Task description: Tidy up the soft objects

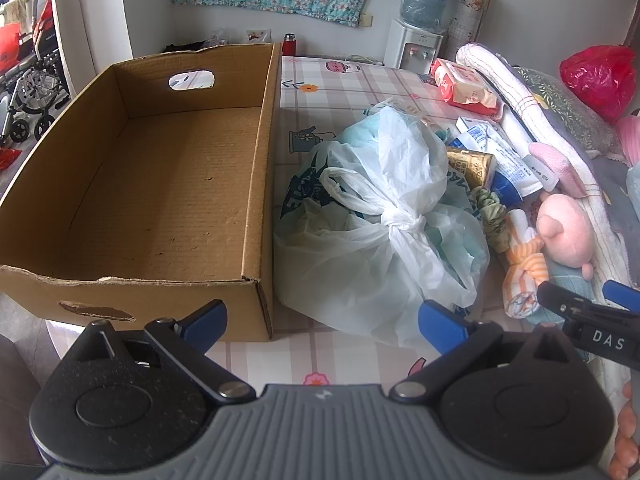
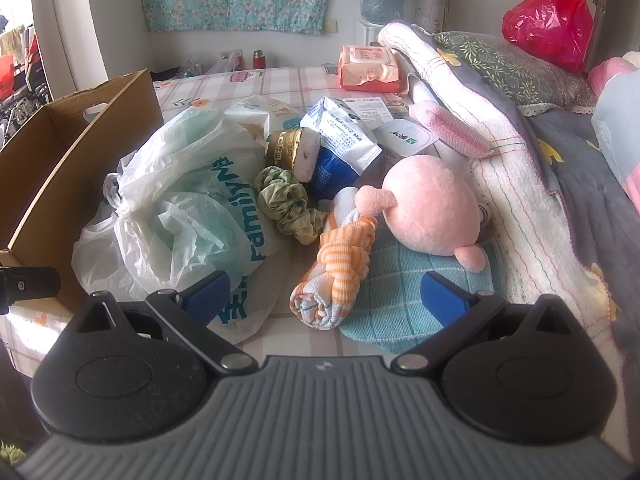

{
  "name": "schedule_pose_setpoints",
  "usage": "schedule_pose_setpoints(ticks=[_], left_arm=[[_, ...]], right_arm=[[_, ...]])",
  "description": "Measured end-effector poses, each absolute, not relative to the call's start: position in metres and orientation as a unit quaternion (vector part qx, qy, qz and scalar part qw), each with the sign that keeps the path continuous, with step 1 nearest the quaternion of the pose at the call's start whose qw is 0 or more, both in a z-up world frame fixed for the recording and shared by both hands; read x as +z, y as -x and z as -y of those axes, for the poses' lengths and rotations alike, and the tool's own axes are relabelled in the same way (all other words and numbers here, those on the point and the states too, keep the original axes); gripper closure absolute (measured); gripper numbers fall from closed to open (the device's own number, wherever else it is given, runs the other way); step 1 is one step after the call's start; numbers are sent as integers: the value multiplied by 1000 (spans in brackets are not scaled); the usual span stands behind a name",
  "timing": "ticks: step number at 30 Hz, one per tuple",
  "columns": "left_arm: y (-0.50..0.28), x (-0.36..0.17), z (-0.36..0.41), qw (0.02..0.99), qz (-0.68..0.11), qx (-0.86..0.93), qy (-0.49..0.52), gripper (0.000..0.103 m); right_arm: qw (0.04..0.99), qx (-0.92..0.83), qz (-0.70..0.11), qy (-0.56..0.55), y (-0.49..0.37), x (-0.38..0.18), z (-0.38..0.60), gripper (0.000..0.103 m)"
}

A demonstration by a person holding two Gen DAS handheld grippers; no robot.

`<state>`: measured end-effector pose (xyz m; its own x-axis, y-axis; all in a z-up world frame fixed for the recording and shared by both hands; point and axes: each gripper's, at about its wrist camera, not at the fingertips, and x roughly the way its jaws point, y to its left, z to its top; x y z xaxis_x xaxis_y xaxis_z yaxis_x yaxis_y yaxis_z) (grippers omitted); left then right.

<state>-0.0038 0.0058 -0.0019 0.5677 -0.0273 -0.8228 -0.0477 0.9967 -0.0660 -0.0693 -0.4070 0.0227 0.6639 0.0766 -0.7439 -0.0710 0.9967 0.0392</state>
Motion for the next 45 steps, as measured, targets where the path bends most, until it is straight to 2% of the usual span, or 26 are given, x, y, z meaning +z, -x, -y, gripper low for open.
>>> schedule_pose_setpoints(ticks=[17,25,35,45], left_arm=[[3,1,-2,889,-456,12,31,1],[-1,20,34,903,-425,-56,-20,1],[-46,25,76,898,-420,-132,-18,1],[-114,47,63,894,-423,-148,-9,1]], right_arm=[[915,38,-400,-20,69,26,414,1],[925,7,-377,-47,75,31,444,1],[937,-2,-340,-78,56,50,491,1],[936,49,-333,-102,-8,75,505,1]])
